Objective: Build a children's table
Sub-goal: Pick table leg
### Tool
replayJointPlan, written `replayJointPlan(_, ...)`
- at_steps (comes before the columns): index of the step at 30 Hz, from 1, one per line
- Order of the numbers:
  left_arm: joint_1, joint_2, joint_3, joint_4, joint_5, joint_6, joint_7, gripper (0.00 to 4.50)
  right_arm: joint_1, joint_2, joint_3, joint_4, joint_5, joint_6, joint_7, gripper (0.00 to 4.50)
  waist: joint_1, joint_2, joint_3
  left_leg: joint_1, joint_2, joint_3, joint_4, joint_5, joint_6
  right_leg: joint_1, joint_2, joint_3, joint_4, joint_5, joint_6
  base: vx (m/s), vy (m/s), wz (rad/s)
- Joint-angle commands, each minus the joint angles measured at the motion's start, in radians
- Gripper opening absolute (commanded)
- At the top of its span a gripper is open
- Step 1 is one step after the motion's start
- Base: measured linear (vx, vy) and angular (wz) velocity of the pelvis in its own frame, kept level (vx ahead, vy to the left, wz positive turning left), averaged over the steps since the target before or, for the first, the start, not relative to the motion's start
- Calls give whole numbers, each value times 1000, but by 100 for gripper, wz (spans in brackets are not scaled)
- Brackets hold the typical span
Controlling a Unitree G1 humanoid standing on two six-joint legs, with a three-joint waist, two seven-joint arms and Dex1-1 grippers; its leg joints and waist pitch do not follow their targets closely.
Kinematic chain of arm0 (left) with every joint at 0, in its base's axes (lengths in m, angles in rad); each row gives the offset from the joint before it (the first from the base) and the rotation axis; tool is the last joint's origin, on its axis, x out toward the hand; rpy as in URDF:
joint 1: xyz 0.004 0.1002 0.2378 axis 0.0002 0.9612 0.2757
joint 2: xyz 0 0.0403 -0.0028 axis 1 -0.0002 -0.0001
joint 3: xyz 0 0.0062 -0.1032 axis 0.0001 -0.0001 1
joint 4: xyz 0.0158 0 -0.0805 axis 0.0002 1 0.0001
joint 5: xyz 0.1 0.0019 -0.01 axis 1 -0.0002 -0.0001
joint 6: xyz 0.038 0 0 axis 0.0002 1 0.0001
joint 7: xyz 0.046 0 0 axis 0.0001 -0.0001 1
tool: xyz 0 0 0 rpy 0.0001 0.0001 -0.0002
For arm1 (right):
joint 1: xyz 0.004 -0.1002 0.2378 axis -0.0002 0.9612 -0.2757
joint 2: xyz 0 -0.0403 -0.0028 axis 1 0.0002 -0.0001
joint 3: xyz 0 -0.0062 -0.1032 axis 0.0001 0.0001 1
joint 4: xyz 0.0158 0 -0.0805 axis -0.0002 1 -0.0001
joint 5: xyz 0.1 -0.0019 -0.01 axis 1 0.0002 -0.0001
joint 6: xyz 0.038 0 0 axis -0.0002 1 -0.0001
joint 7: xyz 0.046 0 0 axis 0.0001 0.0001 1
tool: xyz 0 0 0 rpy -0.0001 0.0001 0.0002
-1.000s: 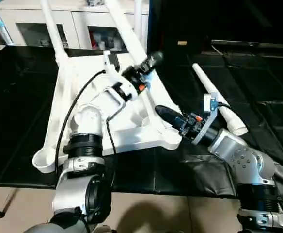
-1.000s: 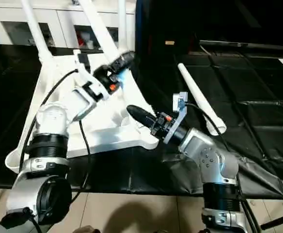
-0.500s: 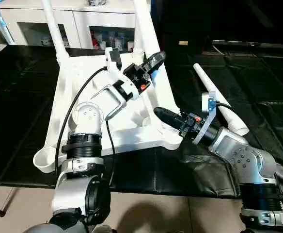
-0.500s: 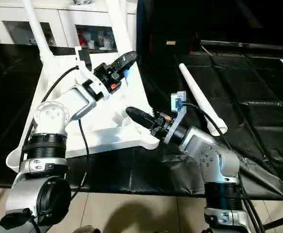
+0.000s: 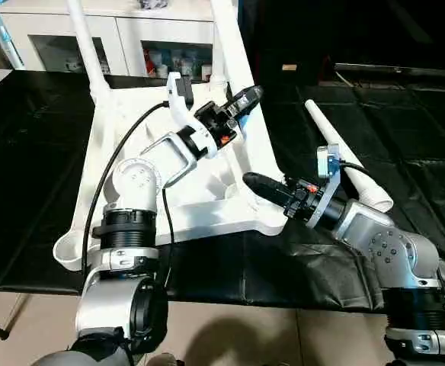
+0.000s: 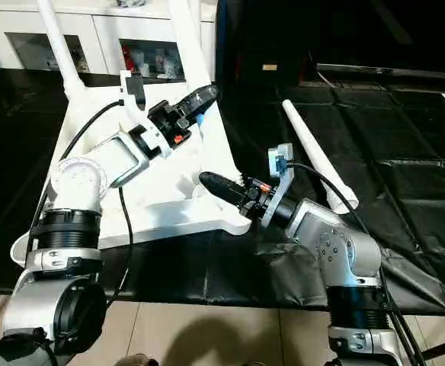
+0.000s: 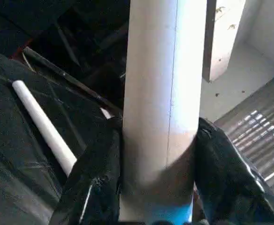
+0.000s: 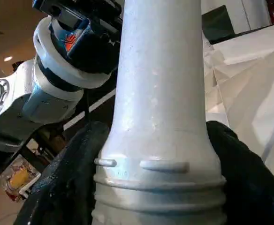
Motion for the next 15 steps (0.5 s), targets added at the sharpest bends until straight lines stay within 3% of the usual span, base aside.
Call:
replayJointPlan(1, -33, 11, 2, -2, 20, -40, 8, 188, 7, -16, 17, 9, -22, -2, -9, 354, 2, -1, -79, 12, 8, 0, -62, -136, 23, 70, -51, 34, -77, -191, -166, 0, 0, 0)
replayJointPlan(12, -63, 74, -29, 18, 82, -110, -21, 185, 96, -116, 48, -32, -70, -71, 69, 439, 3, -2, -80, 12, 8, 0, -60, -137, 26, 72, -50, 34, -74, -160, -173, 0, 0, 0)
replayJointPlan(13, -60, 78, -35, 11, 85, -108, -28, 185, 103, -130, 41, -36, -69, -72, 77, 445, 3, -2, -79, 13, 8, 1, -60, -145, 27, 72, -50, 34, -76, -172, -173, 0, 0, 0)
replayJointPlan(14, -57, 84, -43, 4, 88, -106, -36, 185, 109, -145, 30, -39, -67, -74, 84, 450, 3, -12, -79, 11, 7, 2, -59, -143, 31, 74, -51, 34, -76, -181, -172, 0, 0, 0)
replayJointPlan(15, -57, 84, -43, 3, 88, -106, -36, 185, 109, -146, 29, -39, -67, -75, 84, 450, 5, -9, -79, 12, 7, 2, -60, -145, 32, 73, -52, 34, -76, -191, -173, 0, 0, 0)
